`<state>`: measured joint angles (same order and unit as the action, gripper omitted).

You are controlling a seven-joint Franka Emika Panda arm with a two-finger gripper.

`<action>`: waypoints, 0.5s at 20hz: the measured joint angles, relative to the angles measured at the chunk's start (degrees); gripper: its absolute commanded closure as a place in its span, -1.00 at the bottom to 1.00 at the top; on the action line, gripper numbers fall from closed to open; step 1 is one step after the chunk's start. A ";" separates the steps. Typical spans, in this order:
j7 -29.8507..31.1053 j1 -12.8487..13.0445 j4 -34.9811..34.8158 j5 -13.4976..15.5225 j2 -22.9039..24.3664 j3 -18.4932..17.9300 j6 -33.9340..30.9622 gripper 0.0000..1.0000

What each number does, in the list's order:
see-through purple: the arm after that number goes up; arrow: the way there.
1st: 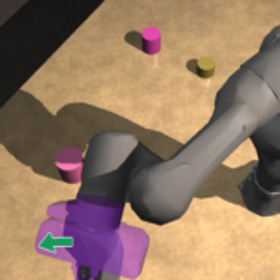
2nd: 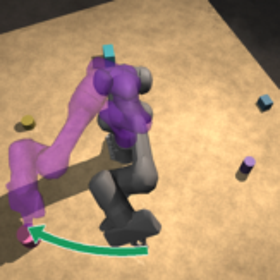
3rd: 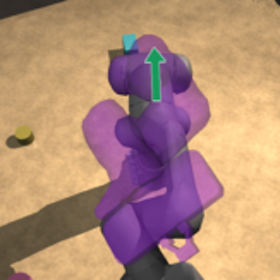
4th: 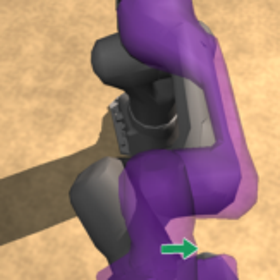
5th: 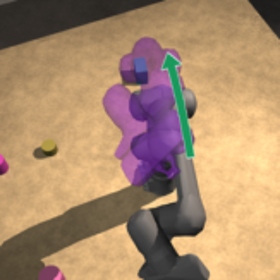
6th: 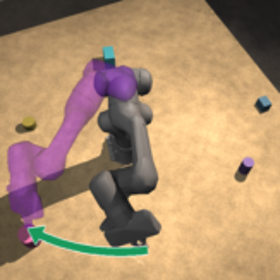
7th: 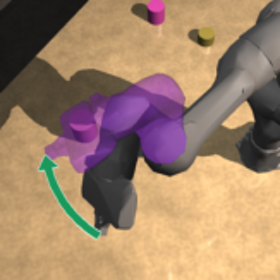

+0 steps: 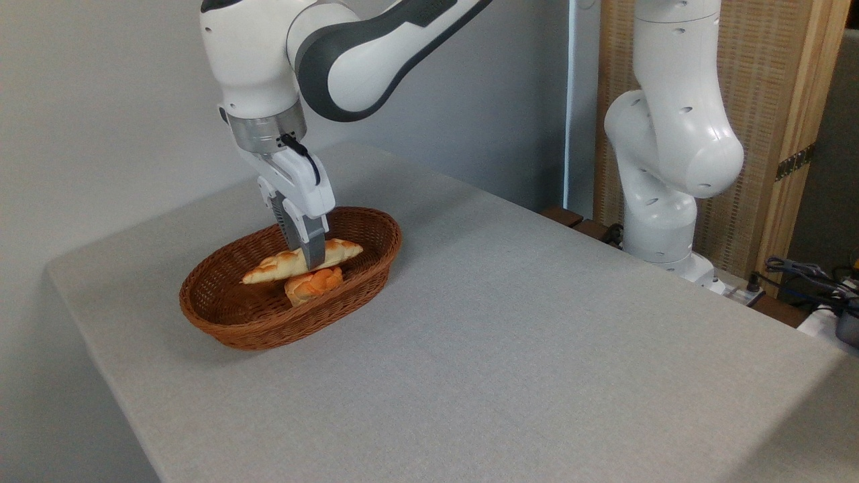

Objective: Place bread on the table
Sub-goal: 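Lower the gripper into the basket and close on the braided pastry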

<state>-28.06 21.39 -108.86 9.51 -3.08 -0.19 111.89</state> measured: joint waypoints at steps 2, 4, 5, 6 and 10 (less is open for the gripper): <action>0.00 -0.03 0.00 0.00 0.00 -0.01 0.00 0.42; 0.00 -0.06 0.02 0.00 0.00 -0.08 0.02 0.42; 0.00 -0.08 0.06 0.00 0.00 -0.13 0.02 0.42; 0.00 -0.09 0.16 0.00 0.01 -0.17 0.07 0.43; 0.01 -0.17 1.84 0.00 0.15 -0.25 0.12 0.43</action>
<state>-28.05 21.22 -107.02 9.51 -2.93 -0.44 112.01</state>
